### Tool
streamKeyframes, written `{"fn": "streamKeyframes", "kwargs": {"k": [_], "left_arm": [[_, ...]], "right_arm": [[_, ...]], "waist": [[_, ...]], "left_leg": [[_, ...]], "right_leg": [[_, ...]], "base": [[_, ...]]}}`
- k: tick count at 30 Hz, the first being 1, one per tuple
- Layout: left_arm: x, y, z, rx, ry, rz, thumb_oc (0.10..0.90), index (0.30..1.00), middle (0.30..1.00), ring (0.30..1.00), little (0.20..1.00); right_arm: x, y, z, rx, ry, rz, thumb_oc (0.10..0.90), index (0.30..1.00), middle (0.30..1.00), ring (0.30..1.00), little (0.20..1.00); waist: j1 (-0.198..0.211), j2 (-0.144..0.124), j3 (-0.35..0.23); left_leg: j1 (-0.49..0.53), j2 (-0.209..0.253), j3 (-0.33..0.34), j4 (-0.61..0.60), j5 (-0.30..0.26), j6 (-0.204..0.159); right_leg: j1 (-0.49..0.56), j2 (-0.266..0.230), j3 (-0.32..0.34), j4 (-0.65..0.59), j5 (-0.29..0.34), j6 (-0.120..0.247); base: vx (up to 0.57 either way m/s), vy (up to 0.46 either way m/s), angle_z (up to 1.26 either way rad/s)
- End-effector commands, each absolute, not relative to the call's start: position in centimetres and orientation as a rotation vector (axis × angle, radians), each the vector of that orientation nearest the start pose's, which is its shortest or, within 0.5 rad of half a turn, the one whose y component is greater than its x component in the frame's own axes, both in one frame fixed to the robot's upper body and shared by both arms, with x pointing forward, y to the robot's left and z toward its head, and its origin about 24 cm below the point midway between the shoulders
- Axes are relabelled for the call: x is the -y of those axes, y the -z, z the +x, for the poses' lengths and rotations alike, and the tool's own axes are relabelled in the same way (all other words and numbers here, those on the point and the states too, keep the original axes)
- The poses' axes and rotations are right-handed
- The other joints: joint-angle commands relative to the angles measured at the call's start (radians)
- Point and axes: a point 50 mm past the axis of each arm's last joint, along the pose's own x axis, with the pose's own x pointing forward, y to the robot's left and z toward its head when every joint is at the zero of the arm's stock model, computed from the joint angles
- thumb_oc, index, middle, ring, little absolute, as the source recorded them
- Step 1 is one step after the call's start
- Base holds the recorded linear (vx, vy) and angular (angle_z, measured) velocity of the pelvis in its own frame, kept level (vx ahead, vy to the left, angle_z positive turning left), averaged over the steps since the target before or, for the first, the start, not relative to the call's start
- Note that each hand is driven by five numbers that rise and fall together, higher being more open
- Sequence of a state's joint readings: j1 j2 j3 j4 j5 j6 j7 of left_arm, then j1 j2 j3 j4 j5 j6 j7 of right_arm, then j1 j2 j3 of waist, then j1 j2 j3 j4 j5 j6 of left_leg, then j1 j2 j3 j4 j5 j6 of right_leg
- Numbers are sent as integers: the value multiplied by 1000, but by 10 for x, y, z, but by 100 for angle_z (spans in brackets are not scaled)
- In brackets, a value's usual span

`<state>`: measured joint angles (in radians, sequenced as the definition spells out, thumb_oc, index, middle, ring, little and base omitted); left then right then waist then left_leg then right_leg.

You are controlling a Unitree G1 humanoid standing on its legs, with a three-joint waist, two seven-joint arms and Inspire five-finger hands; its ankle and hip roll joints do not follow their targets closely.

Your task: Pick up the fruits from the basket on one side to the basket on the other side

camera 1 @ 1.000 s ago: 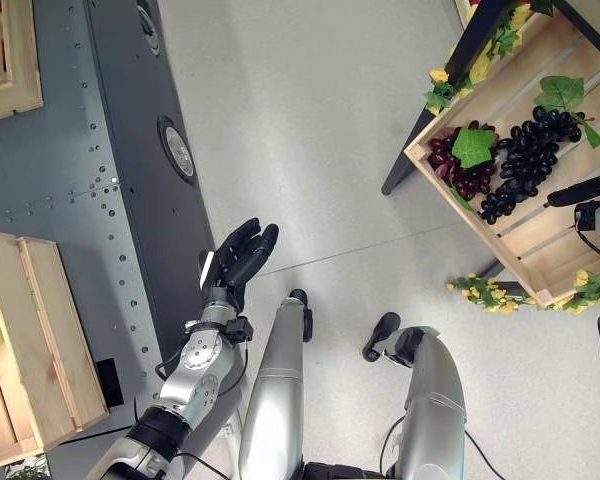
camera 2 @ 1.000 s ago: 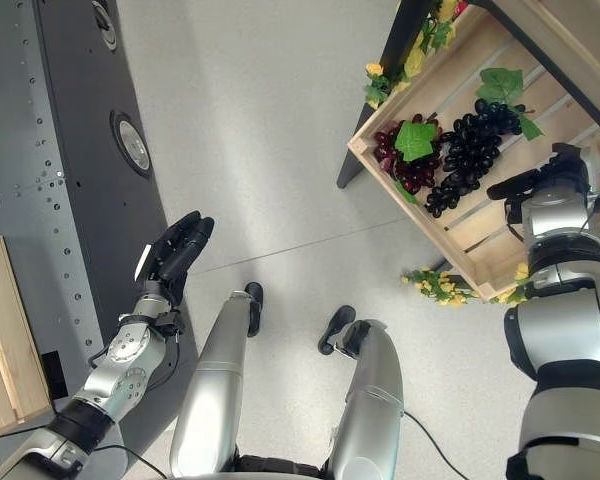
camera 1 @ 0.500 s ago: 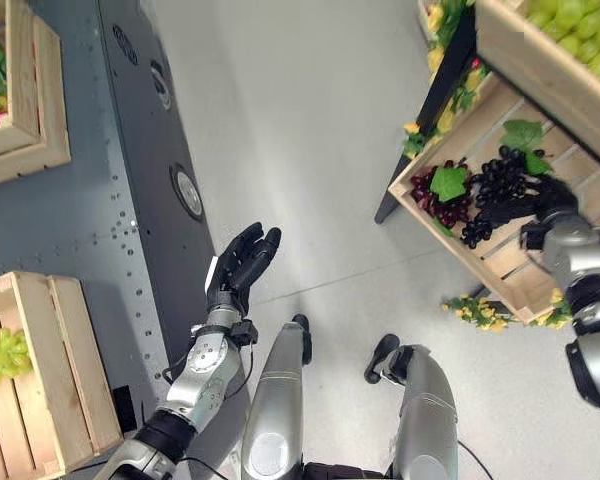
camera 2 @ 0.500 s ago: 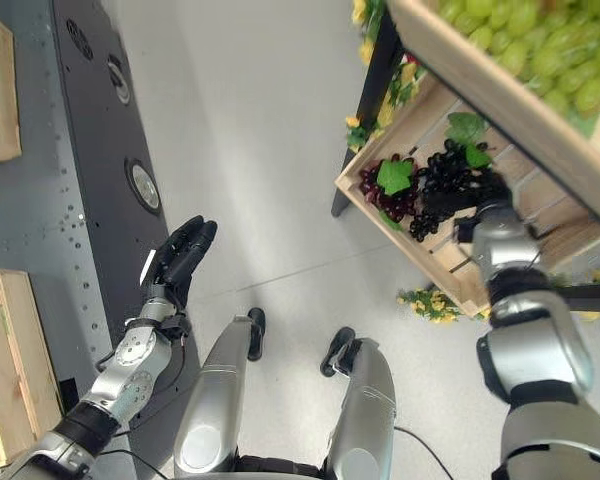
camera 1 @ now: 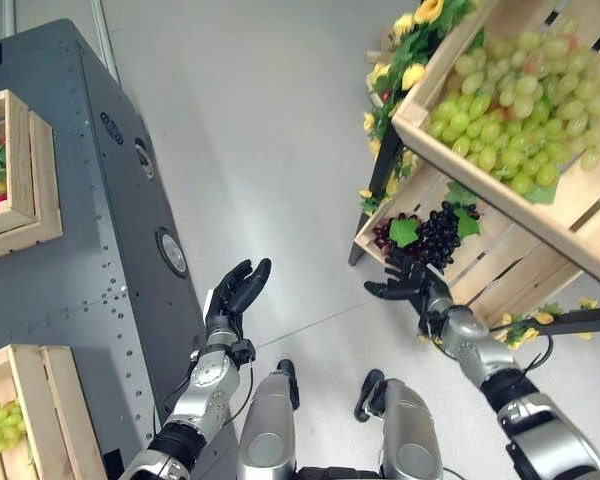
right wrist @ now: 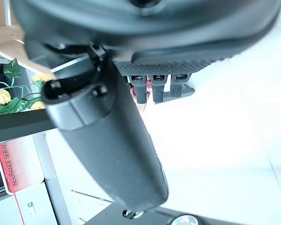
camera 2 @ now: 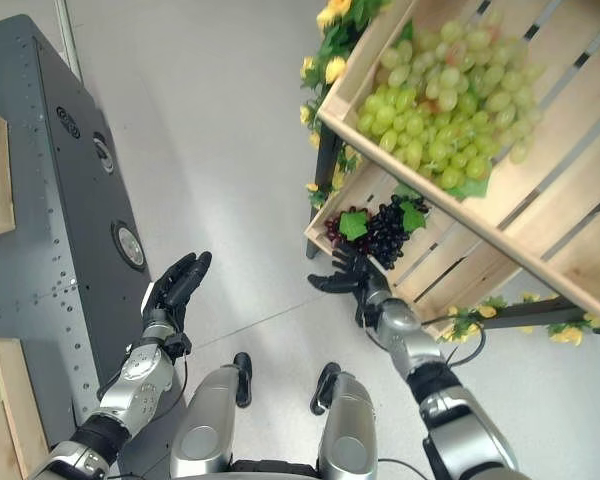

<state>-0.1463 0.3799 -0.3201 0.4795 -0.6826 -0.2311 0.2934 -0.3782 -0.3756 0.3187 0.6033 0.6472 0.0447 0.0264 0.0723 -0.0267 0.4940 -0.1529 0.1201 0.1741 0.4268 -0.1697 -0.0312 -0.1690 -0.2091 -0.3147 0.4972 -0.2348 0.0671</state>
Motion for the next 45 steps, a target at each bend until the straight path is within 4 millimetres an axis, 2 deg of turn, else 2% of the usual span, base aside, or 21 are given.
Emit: {"fn": "streamKeyframes", "kwargs": {"k": [1, 4, 9, 12, 13, 15, 19, 21, 25, 30, 33, 36, 37, 38, 40, 41, 42, 43, 44, 45], "left_arm": [[-193, 23, 248, -213, -185, -154, 800, 900, 900, 900, 900], [-197, 40, 232, -280, -229, -139, 800, 900, 900, 900, 900], [-199, 57, 216, -354, -248, -125, 800, 900, 900, 900, 900], [-195, 64, 213, -399, -190, -90, 800, 900, 900, 900, 900], [-194, 66, 213, -409, -176, -80, 800, 900, 900, 900, 900], [-196, 69, 208, -425, -213, -82, 800, 900, 900, 900, 900], [-196, 76, 199, -452, -243, -114, 800, 900, 900, 900, 900], [-190, 76, 202, -456, -217, -117, 800, 900, 900, 900, 900], [-181, 75, 208, -456, -165, -86, 800, 900, 900, 900, 900], [-185, 71, 211, -445, -184, -76, 800, 900, 900, 900, 900], [-191, 65, 214, -423, -200, -94, 800, 900, 900, 900, 900], [-190, 61, 217, -397, -198, -134, 800, 900, 900, 900, 900], [-188, 58, 221, -384, -191, -156, 800, 900, 900, 900, 900], [-187, 58, 222, -384, -183, -157, 800, 900, 900, 900, 900], [-178, 56, 229, -379, -118, -149, 800, 900, 900, 900, 900], [-176, 55, 232, -374, -103, -145, 800, 900, 900, 900, 900], [-173, 53, 234, -366, -89, -135, 800, 900, 900, 900, 900], [-170, 53, 236, -360, -80, -125, 800, 900, 900, 900, 900], [-170, 52, 237, -355, -85, -115, 800, 900, 900, 900, 900], [-169, 53, 237, -356, -83, -96, 800, 900, 900, 900, 900]], "right_arm": [[180, -6, 301, -244, -158, 211, 800, 900, 900, 900, 900], [169, 24, 271, -328, -164, 234, 800, 900, 900, 900, 900], [154, 49, 242, -420, -159, 289, 800, 900, 900, 900, 900], [149, 59, 225, -460, -112, 340, 800, 900, 900, 900, 900], [149, 62, 222, -470, -112, 352, 800, 900, 900, 900, 900], [143, 67, 219, -503, -153, 366, 800, 900, 900, 900, 900], [133, 72, 212, -550, -159, 411, 800, 900, 900, 900, 900], [132, 72, 214, -537, -144, 430, 800, 900, 900, 900, 900], [128, 69, 220, -528, -118, 448, 800, 900, 900, 900, 900], [127, 70, 218, -544, -138, 440, 800, 900, 900, 900, 900], [130, 72, 217, -564, -151, 427, 800, 900, 900, 900, 900], [134, 72, 220, -567, -131, 416, 800, 900, 900, 900, 900], [138, 72, 222, -562, -112, 417, 800, 900, 900, 900, 900], [140, 72, 221, -561, -100, 421, 800, 900, 900, 900, 900], [154, 74, 216, -547, -18, 450, 800, 900, 900, 900, 900], [157, 74, 215, -543, -3, 455, 800, 900, 900, 900, 900], [162, 75, 213, -540, 20, 461, 800, 900, 900, 900, 900], [165, 77, 212, -537, 37, 467, 800, 900, 900, 900, 900], [168, 79, 211, -534, 47, 477, 800, 900, 900, 900, 900], [168, 81, 209, -538, 65, 484, 800, 900, 900, 900, 900]], "waist": [[-1, 5, -216], [-4, 8, -271], [-26, 8, -324], [-68, 9, -344], [-72, 6, -347], [-55, 9, -350], [-38, 20, -359], [-23, 22, -365], [-9, 23, -370], [-1, 27, -369], [13, 30, -343], [29, 43, -314], [29, 44, -302], [28, 42, -297], [-20, 24, -289], [-32, 19, -288], [-48, 13, -289], [-61, 12, -289], [-79, 20, -296], [-85, 32, -303]], "left_leg": [[79, -31, 18, -111, -24, 38], [138, -51, -1, -223, 18, 33], [179, -77, -49, -345, 64, 44], [187, -98, -139, -390, 80, 57], [186, -104, -156, -388, 85, 55], [205, -98, -141, -415, 91, 51], [229, -94, -160, -488, 127, 43], [224, -95, -177, -514, 148, 33], [227, -95, -180, -514, 150, 27], [224, -92, -189, -481, 142, 19], [193, -87, -217, -424, 143, 0], [170, -72, -226, -477, 211, -30], [139, -59, -161, -489, 240, -45], [139, -48, -116, -479, 232, -55], [85, 27, 135, -305, 238, -77], [83, 47, 192, -260, 231, -77], [89, 87, 271, -195, 219, -74], [105, 109, 319, -185, 213, -75], [169, 76, 371, -311, 170, -45], [198, 53, 380, -402, 186, -48]], "right_leg": [[145, -6, 15, -226, 82, -10], [205, 10, 18, -324, 119, 4], [234, 49, 68, -407, 148, 7], [222, 119, 205, -377, 116, -23], [222, 124, 205, -377, 118, -25], [226, 100, 132, -367, 118, -11], [265, 102, 99, -435, 134, -9], [286, 105, 78, -481, 150, -6], [301, 104, 50, -504, 155, -10], [312, 109, 43, -484, 133, -27], [314, 115, 27, -460, 113, -54], [316, 134, 4, -472, 116, -73], [313, 138, -20, -491, 130, -75], [319, 136, -26, -492, 123, -71], [323, 114, -127, -505, 138, -80], [323, 106, -152, -501, 137, -83], [322, 93, -187, -488, 128, -86], [321, 84, -211, -473, 122, -83], [313, 63, -235, -447, 132, -58], [312, 60, -243, -441, 135, -43]], "base": [[213, -42, 5], [141, -28, 16], [48, -38, 33], [42, -75, 76], [20, -90, 120], [11, -66, 87], [9, -61, -5], [-58, -93, 9], [-43, -79, 18], [-23, -100, 3], [-67, -165, 23], [-131, -98, 38], [-156, -88, 47], [-182, -87, 107], [-181, -63, 189], [-147, -30, 199], [-79, 12, 138], [-69, 203, 122], [-28, 311, 112], [10, 338, 109]]}}
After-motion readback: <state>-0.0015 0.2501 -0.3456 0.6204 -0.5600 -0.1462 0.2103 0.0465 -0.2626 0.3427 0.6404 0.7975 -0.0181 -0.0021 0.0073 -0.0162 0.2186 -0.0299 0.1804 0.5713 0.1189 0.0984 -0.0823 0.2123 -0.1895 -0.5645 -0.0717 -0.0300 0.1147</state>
